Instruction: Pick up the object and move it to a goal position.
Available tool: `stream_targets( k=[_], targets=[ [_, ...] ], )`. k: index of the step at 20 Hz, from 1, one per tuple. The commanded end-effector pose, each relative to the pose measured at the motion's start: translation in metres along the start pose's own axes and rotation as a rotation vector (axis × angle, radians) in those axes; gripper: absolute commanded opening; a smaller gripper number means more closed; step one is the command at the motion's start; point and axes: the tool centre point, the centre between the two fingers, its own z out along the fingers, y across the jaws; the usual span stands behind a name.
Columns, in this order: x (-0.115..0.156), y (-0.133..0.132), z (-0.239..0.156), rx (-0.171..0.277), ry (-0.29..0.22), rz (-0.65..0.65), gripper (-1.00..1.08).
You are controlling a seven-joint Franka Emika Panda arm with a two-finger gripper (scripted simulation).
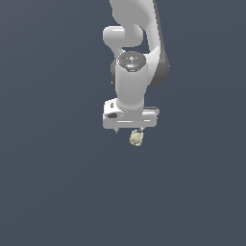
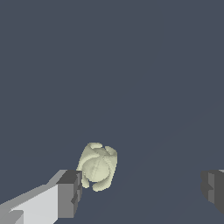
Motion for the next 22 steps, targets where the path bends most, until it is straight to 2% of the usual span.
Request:
stream_targets(
  k=[1,10,22],
  targets=[
    [0.000,0.000,0.000,0.000,0.000,0.000,1.00],
    [0.003,0.006,0.000,0.024,-0.008,0.022,1.00],
    [-0.005,-0.004,0.017,0.016,-0.009,0.072,1.00]
  ],
)
